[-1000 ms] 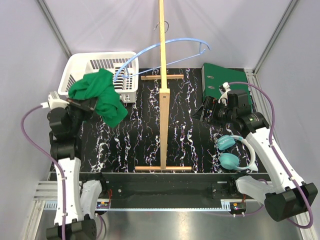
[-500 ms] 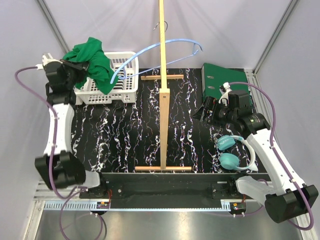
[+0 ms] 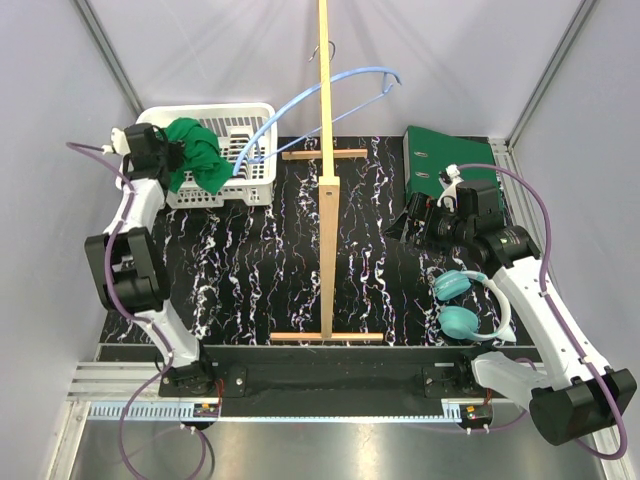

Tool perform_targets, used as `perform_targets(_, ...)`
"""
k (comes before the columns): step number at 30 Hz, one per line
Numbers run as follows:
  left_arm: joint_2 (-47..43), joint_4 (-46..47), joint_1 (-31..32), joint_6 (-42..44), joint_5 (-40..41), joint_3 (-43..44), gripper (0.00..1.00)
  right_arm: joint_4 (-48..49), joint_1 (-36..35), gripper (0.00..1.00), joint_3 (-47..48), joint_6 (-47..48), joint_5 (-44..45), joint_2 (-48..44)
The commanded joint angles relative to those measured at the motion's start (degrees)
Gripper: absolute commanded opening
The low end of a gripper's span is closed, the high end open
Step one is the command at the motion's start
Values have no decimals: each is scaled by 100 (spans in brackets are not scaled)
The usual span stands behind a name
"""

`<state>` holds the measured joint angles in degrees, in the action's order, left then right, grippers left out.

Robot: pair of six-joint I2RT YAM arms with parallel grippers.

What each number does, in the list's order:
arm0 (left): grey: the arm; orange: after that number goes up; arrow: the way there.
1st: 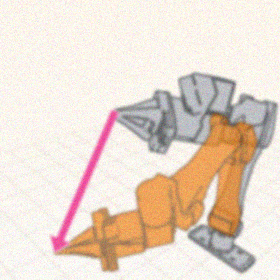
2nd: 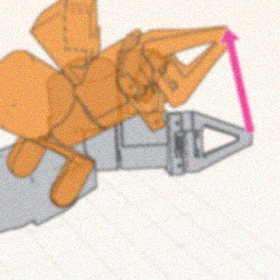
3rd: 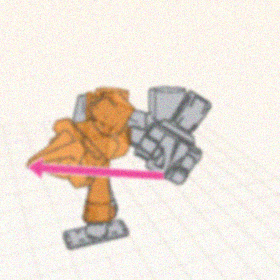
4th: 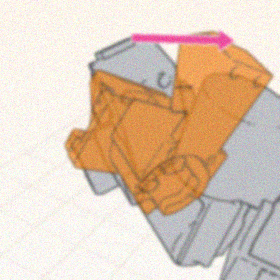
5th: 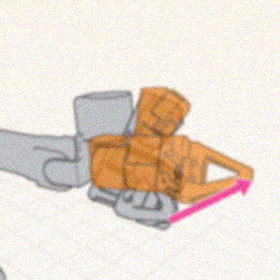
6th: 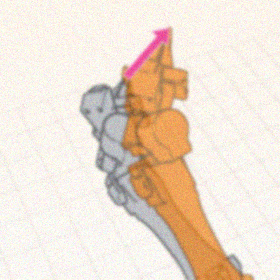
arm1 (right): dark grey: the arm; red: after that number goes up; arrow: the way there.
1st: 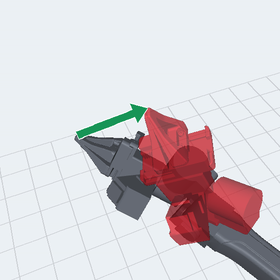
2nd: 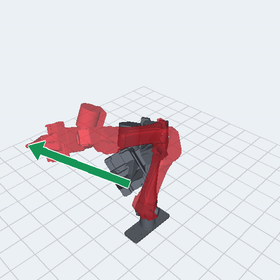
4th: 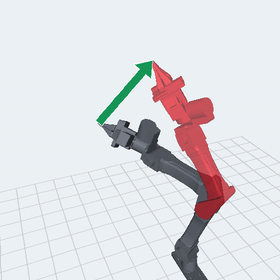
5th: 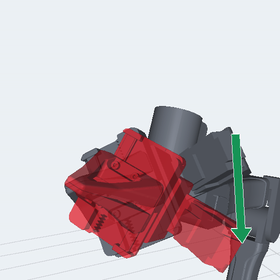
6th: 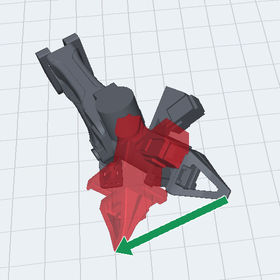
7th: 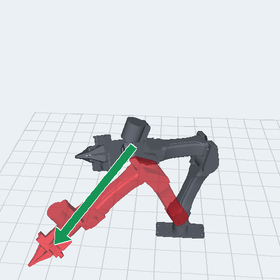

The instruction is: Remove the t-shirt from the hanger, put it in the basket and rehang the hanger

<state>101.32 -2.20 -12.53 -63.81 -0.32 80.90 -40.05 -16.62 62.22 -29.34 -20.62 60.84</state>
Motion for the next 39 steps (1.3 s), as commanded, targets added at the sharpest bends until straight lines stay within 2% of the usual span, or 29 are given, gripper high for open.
perform_targets(1,397,230,155,290,190,1102,8,235,-43,100,151,34,-109,-81)
perform_targets(3,468,411,146,116,155,1086,12,226,-43,100,142,51,-100,-72)
perform_targets(7,336,1229,111,-552,76,278,65,217,-43,100,133,86,-117,-46)
perform_targets(8,336,1317,111,-658,-46,138,93,226,-43,100,124,78,-126,-11)
perform_targets(9,336,1249,111,-729,-74,136,99,217,-43,100,150,87,-144,15)
perform_targets(11,310,1030,155,-572,-126,258,99,217,-43,100,159,87,-205,16)
perform_targets(15,222,-67,216,87,-197,874,99,208,-43,100,124,34,-241,-37)
perform_targets(18,-15,-202,295,237,-381,708,99,217,-52,100,98,-10,-267,-2)
perform_targets(23,-603,26,708,308,-451,-442,99,200,-52,100,45,-54,-328,7)
perform_targets(26,-1113,473,884,273,-592,-1161,99,138,-69,100,19,-72,-346,-10)
perform_targets(30,-1825,572,1227,841,-610,-1586,99,103,-113,100,-86,-107,-302,-11)
perform_targets(32,-2290,571,1630,1054,-610,-1744,99,103,-166,100,-104,-124,-250,42)
perform_targets(39,-4039,878,2755,1556,-153,-3386,99,252,-560,100,-148,-256,-65,306)
